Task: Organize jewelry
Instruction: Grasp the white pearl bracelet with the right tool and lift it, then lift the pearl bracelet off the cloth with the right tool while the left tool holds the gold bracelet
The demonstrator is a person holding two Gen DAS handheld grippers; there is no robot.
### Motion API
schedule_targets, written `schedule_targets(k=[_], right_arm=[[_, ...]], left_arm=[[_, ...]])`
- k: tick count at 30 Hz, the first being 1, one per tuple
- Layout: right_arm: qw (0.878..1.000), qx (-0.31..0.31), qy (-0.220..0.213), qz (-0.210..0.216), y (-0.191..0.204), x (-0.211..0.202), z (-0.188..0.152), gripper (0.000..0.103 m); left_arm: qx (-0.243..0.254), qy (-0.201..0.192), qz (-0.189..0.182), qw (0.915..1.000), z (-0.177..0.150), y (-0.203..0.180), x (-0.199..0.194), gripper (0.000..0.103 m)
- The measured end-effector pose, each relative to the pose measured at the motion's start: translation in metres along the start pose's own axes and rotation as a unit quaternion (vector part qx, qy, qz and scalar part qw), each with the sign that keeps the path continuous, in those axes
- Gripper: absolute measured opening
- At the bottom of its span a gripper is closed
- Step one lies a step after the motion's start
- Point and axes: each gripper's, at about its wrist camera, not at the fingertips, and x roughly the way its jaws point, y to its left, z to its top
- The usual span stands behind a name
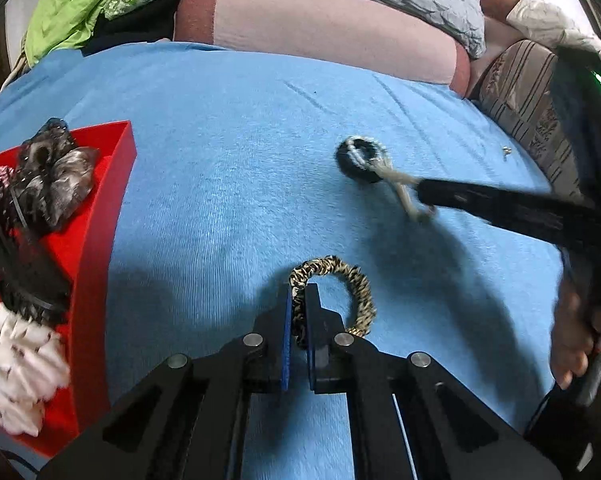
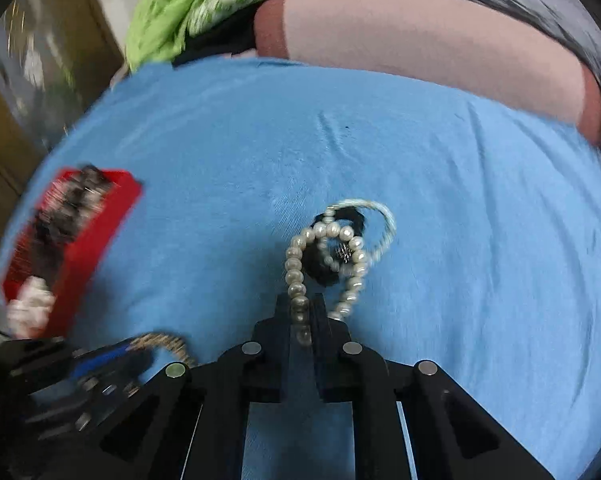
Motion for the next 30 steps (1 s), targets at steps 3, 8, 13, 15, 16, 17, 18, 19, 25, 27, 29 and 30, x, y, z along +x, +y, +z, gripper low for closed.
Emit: schedule_targets(k=[3,8,13,15,16,17,18,19,25,27,29,30], right_arm=[[0.997,0.055,-0.015,0.043,-0.015,-0.037,-0.024,0.01],[0.987,0.133,-0.035,0.084,-0.035,-0.076,-0.059,0.01],[0.986,0.145,-0.049,0.071,-0.033,-0.094,-0.077,0.011],[0.985,0.147,-0.057,0.075,-0.029,-0.101,-0.082,0.011],[0.984,0.148,-0.061,0.078,-0.028,-0.105,-0.084,0.011],[0.983,0.15,-0.063,0.081,-0.029,-0.107,-0.085,0.011],[0.983,0.151,-0.066,0.084,-0.028,-0.109,-0.086,0.011],[0.982,0.151,-0.067,0.086,-0.027,-0.11,-0.087,0.011],[0.982,0.15,-0.071,0.094,-0.022,-0.114,-0.097,0.011],[0.983,0.148,-0.067,0.085,-0.021,-0.113,-0.104,0.011],[0.984,0.149,-0.061,0.077,-0.022,-0.109,-0.107,0.011],[0.985,0.15,-0.056,0.07,-0.023,-0.106,-0.11,0.011]], left_arm=[[-0.006,-0.003,-0.011,0.9999,-0.001,0.0,-0.013,0.005],[-0.015,-0.009,-0.029,0.9994,-0.006,-0.007,-0.037,0.005],[-0.001,-0.025,-0.021,0.9995,-0.01,-0.021,-0.062,0.005],[0.001,-0.029,-0.015,0.9995,-0.011,-0.024,-0.069,0.006],[0.0,-0.03,-0.012,0.9995,-0.011,-0.025,-0.073,0.006],[-0.001,-0.031,-0.01,0.9995,-0.011,-0.026,-0.074,0.006],[-0.001,-0.032,-0.007,0.9995,-0.011,-0.026,-0.076,0.006],[-0.002,-0.033,-0.004,0.9995,-0.012,-0.027,-0.078,0.006],[-0.001,-0.035,0.002,0.9994,-0.017,-0.033,-0.087,0.006],[0.002,-0.034,0.001,0.9994,-0.019,-0.035,-0.087,0.006],[0.005,-0.029,0.001,0.9996,-0.022,-0.038,-0.086,0.006],[0.006,-0.028,0.0,0.9996,-0.023,-0.04,-0.085,0.006]])
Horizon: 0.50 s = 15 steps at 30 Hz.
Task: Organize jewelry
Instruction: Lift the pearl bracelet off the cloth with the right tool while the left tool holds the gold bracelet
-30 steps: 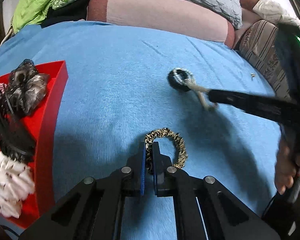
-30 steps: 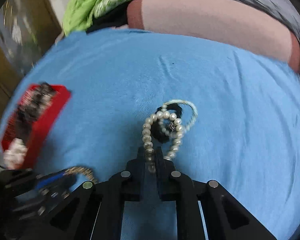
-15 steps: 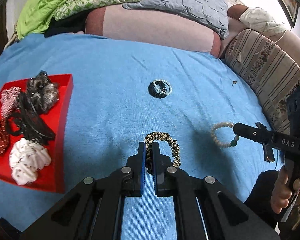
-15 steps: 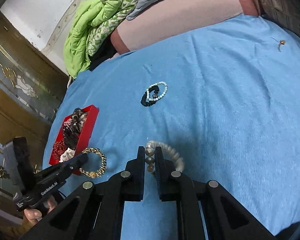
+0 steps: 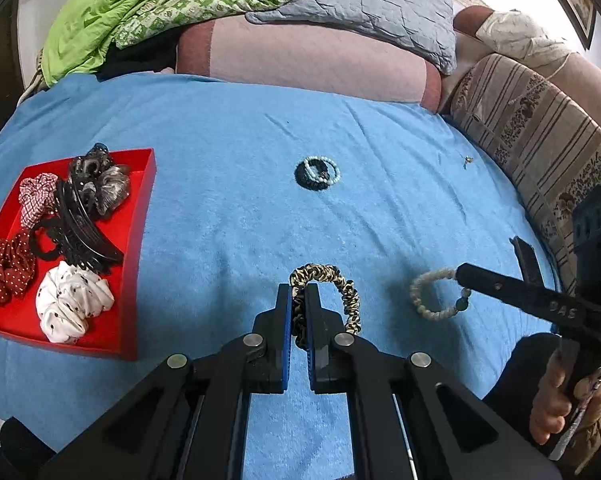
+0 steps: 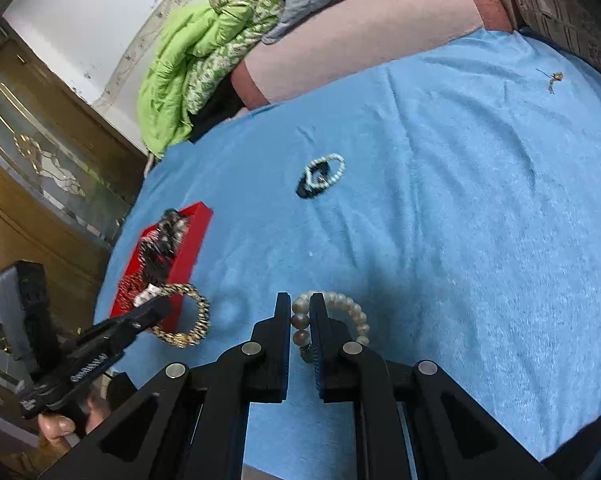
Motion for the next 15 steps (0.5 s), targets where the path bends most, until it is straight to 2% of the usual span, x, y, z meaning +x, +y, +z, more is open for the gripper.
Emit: schedule_targets(k=[6,12,15], right_arm=[[0.997,-0.009,0.019,-0.068,-0.02,0.013,-0.011,0.012],[0.995,0.001,0.032,-0.093,-0.039,0.022,-0.02,0.014],[0.995,0.006,0.037,-0.091,-0.044,0.027,-0.022,0.014]], left_arm=[[0.009,0.012,-0.003,0.9999,-0.006,-0.007,0.005,0.006],[0.014,0.02,-0.006,0.9997,-0.008,-0.011,0.009,0.006],[0.017,0.021,-0.005,0.9996,-0.008,-0.012,0.009,0.006]])
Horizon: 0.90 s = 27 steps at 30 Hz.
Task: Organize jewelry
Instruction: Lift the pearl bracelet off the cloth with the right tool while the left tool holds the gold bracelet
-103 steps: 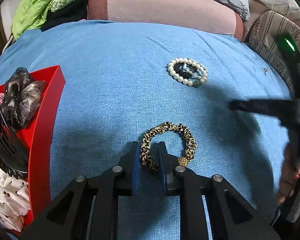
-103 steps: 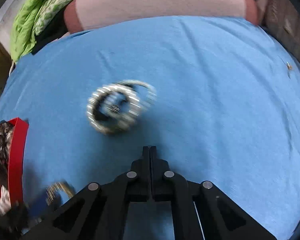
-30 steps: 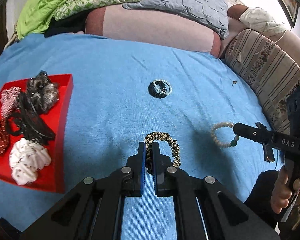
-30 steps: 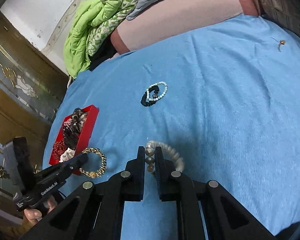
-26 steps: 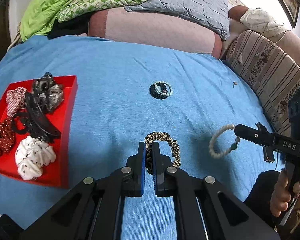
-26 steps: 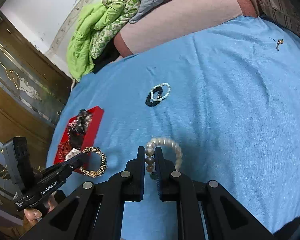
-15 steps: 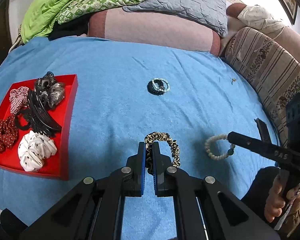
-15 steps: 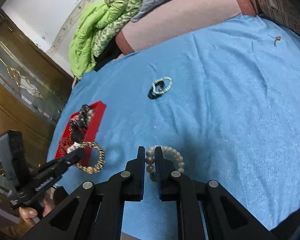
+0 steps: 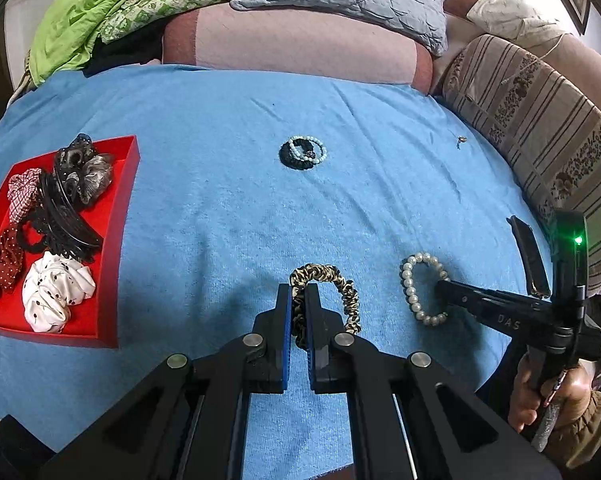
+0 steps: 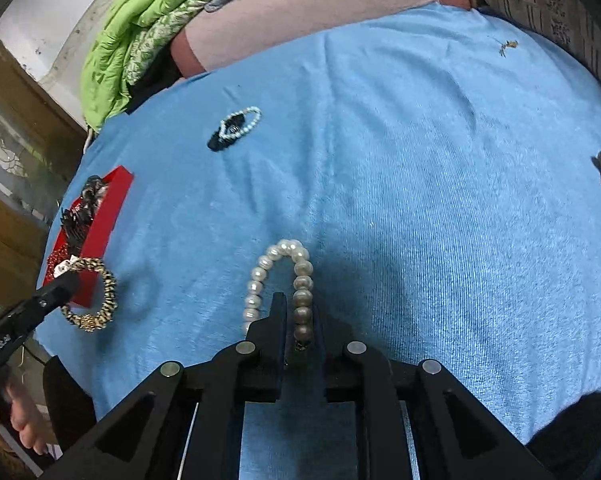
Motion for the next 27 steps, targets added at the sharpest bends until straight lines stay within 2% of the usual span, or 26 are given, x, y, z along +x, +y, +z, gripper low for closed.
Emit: schedule_targets(k=[5,15,27], right_arm=[[1.0,0.005,-0.006,0.005,-0.001,0.0,-0.001,0.012],[0.998,-0.001,-0.055,0.022,0.015,-0.034,0.008,0.011],[0.995,0.006,-0.099,-0.004,0.015,-0.079,0.003,0.011]], left_arm=[[0.001,0.003,-0.001,1.0,-0.001,-0.001,0.002,0.006],[0.004,-0.001,-0.011,0.9999,-0.001,-0.005,-0.002,0.006],[0.025,0.004,-0.036,0.999,0.001,-0.026,0.0,0.006]])
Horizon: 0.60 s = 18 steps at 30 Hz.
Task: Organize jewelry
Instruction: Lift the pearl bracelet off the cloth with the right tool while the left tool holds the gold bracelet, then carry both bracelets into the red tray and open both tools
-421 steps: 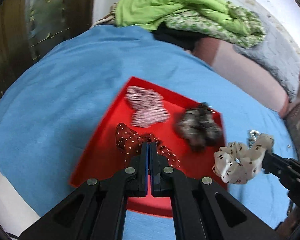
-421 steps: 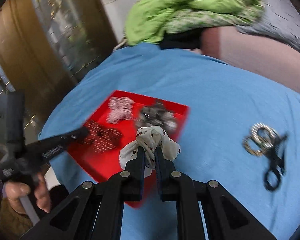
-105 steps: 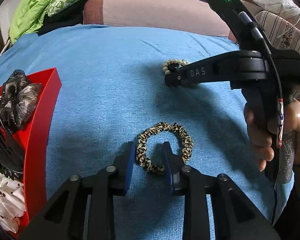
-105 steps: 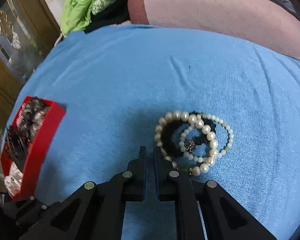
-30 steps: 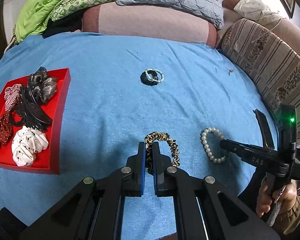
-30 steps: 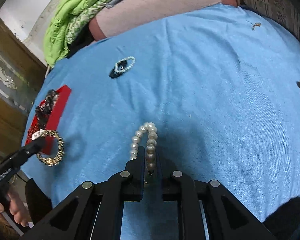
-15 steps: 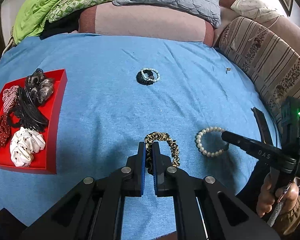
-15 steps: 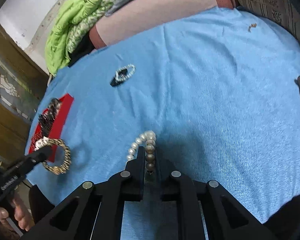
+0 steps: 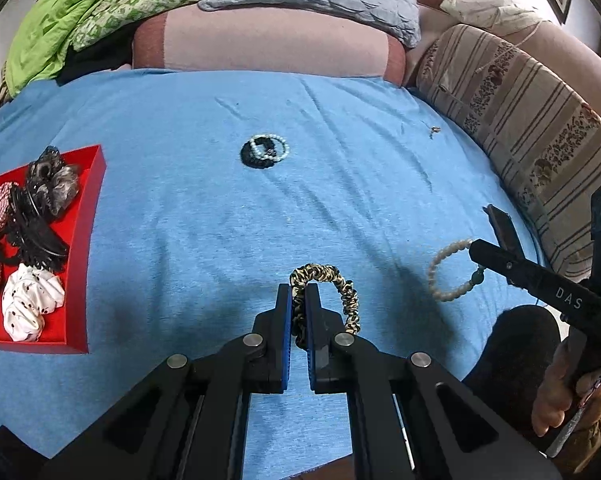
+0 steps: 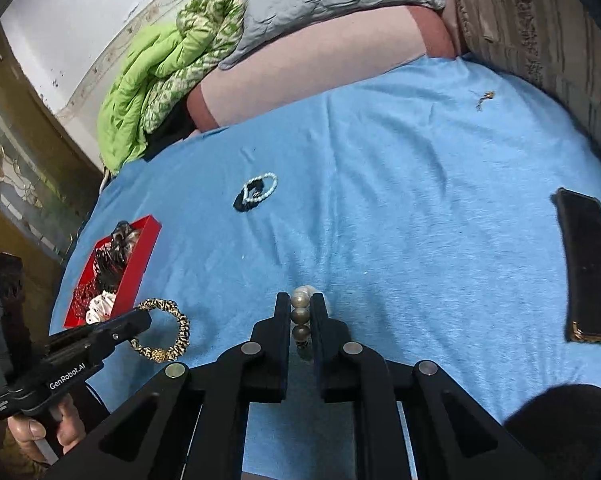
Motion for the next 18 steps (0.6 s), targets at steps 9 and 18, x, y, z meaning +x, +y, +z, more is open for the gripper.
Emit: schedule_targets(k=[9,18], right_arm=[[1.0,0.004,-0.01,-0.007,-0.002,-0.016,-0.004,0.011],[1.0,-0.014,-0.001,-0.006,0.017,-0.015,-0.003,0.011]], left_arm=[[0.007,-0.01,-0.003,0.9999,0.001,-0.004,-0.008,0.006],[0.001,-0.036,-0.003,0.9994,0.004,0.008,-0.021,0.006]])
